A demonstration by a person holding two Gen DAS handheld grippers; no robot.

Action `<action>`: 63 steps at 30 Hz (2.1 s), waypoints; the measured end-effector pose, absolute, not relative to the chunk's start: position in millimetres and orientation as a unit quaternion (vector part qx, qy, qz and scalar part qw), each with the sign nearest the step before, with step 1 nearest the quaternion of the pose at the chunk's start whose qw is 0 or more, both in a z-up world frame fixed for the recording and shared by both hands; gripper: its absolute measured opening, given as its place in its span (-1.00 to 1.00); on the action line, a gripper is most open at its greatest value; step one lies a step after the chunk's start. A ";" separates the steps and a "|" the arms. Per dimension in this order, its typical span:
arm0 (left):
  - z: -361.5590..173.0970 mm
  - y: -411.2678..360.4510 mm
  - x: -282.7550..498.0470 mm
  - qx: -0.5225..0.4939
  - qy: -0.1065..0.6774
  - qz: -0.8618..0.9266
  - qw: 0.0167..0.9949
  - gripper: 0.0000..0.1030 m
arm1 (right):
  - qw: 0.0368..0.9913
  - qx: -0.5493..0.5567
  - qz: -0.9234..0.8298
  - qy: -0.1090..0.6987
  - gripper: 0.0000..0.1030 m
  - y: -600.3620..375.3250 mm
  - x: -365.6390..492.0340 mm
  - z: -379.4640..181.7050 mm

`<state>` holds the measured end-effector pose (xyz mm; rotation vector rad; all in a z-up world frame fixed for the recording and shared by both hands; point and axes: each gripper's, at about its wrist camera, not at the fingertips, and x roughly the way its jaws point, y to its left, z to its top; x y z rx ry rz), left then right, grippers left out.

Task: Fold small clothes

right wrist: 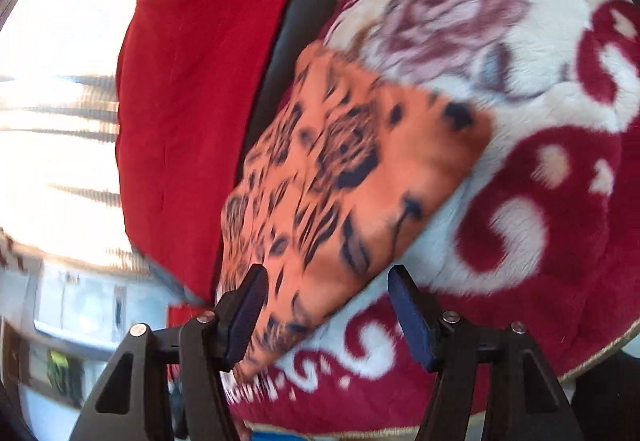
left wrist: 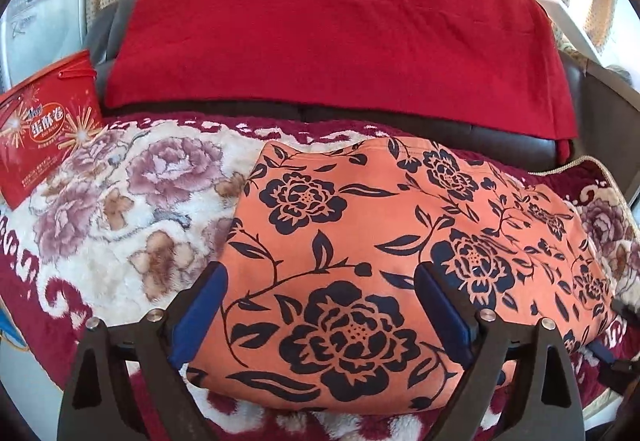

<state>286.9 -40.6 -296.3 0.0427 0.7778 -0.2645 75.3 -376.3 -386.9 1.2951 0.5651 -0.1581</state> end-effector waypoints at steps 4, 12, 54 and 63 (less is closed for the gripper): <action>-318.5 -49.2 297.6 0.074 0.424 -0.114 0.895 0.83 | 0.742 0.622 -0.103 0.226 0.29 -392.9 75.4 -401.2; -320.4 -39.0 303.9 0.069 0.431 -0.131 0.890 0.84 | 0.758 0.606 -0.139 0.196 -0.17 -403.3 102.7 -400.4; -274.7 135.0 340.7 -0.131 0.374 0.028 0.918 0.84 | 0.836 0.381 0.197 0.341 0.55 -143.7 251.7 -306.8; -278.2 27.0 309.0 0.004 0.366 -0.124 0.922 0.84 | 0.875 0.317 0.034 0.363 -0.26 -204.0 243.5 -322.9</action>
